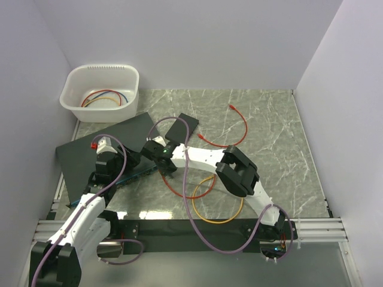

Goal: Insert the plug into the switch port

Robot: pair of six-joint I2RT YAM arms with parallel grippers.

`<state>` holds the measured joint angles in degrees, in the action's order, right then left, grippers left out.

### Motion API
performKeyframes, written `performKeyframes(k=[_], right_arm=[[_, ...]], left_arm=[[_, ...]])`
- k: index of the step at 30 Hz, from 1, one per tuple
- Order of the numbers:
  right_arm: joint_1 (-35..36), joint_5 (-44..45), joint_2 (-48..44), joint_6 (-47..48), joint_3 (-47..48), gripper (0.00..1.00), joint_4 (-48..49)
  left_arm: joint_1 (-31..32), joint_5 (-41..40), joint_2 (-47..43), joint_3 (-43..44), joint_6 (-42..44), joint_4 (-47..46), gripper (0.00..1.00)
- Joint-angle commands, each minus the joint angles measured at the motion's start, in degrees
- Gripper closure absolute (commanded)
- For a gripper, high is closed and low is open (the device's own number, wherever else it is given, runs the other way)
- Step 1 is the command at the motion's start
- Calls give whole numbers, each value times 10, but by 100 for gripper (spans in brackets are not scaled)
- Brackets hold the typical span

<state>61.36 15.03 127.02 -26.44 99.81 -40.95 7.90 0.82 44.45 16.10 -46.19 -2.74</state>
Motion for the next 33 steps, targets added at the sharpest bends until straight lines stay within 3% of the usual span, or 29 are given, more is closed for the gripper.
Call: performKeyframes(k=[1,14,18,33], right_arm=[[-5,66,8,-33,49,100,85],[-8,70,69,-39,177,100,52],[-16,76,68,-38,177,100,61],[-21,159,-39,63,-4,100,256]], left_arm=[[-3,2,-7,-3,2,-15,31],[-3,1,-9,-3,2,-13,31],[-3,2,-9,-3,2,-13,31],[-3,2,-4,-1,3,-13,31]])
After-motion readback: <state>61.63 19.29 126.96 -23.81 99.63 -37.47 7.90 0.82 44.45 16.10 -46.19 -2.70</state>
